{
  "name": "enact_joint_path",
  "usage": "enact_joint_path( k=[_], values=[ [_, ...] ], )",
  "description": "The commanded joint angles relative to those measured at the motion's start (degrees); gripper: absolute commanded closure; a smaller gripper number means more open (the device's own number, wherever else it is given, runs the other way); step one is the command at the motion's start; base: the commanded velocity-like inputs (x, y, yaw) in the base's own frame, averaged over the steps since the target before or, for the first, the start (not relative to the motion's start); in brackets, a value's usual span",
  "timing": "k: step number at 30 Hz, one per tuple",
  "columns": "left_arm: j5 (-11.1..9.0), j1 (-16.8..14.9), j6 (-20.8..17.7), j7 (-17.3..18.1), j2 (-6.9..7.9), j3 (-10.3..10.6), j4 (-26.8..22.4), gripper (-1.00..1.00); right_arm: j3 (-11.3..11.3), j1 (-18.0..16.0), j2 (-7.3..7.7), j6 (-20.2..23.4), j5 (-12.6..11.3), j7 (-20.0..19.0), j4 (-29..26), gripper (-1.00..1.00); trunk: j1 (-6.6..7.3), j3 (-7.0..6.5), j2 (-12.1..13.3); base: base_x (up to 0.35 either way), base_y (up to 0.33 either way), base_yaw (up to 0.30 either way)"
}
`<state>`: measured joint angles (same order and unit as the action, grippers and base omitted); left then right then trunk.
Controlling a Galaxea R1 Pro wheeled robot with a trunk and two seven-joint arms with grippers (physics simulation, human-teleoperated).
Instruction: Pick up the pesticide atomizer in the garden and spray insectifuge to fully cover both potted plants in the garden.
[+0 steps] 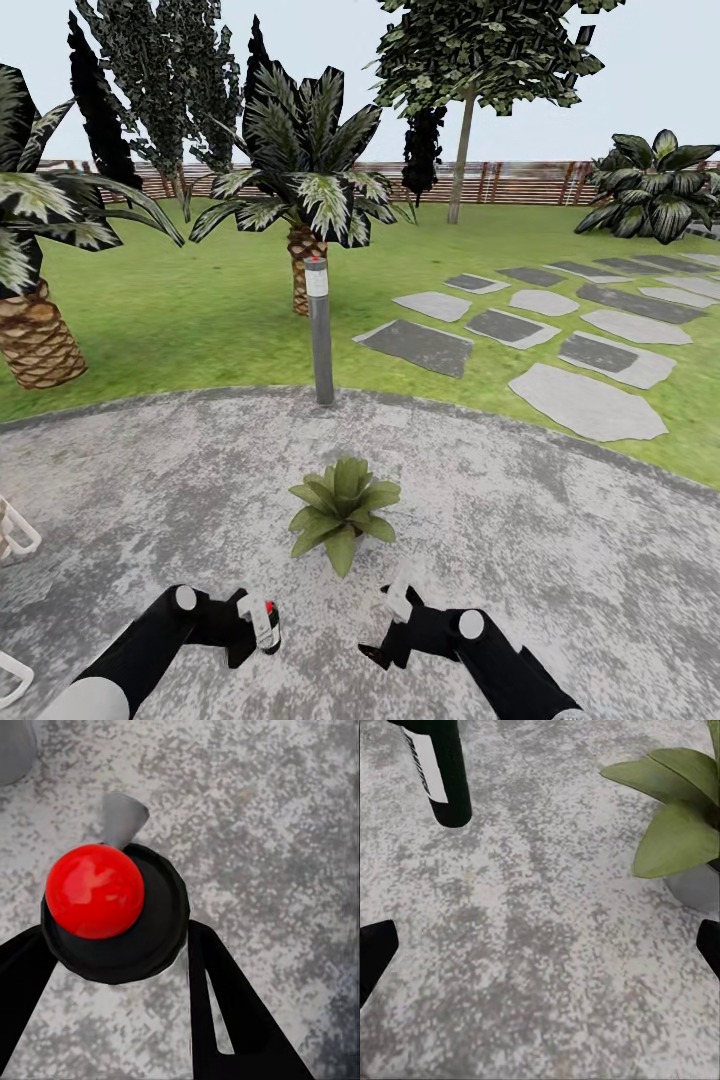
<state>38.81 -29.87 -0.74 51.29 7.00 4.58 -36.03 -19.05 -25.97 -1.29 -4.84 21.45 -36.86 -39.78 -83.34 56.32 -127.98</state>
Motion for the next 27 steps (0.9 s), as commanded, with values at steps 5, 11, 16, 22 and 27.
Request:
enact_joint_path(
  k=[5,11,16,22,27],
  values=[
    [0.4,0.0,-0.4,0.2,-1.3,0.8,0.0,1.0,-0.1,-1.2,-0.06,-0.4,0.6,-3.1,0.0,1.0,0.01,0.05,0.0,0.0,0.0,0.0],
    [0.4,0.0,-3.5,0.1,-3.07,6.6,-0.1,1.0,-0.2,-1.4,-1.11,-0.4,0.5,-4.8,0.1,1.0,0.01,0.05,0.0,0.0,0.0,0.0],
    [0.4,0.0,-3.9,0.1,-4.79,7.0,-0.1,1.0,-0.2,-1.4,-1.26,-0.4,0.5,-5.6,-0.2,1.0,0.01,0.05,0.0,0.0,0.0,0.0],
    [0.5,0.0,-3.9,0.1,-6.45,7.1,-0.2,1.0,-0.2,-1.5,-1.67,-0.4,0.5,-5.8,-0.6,1.0,0.01,0.05,0.0,0.0,0.0,0.0],
    [1.8,0.0,-3.9,0.1,-7.74,7.0,-0.2,1.0,-0.2,-1.5,-1.7,-0.4,0.5,-5.8,-0.6,1.0,0.01,0.05,0.0,0.0,0.0,0.0]
  ],
)
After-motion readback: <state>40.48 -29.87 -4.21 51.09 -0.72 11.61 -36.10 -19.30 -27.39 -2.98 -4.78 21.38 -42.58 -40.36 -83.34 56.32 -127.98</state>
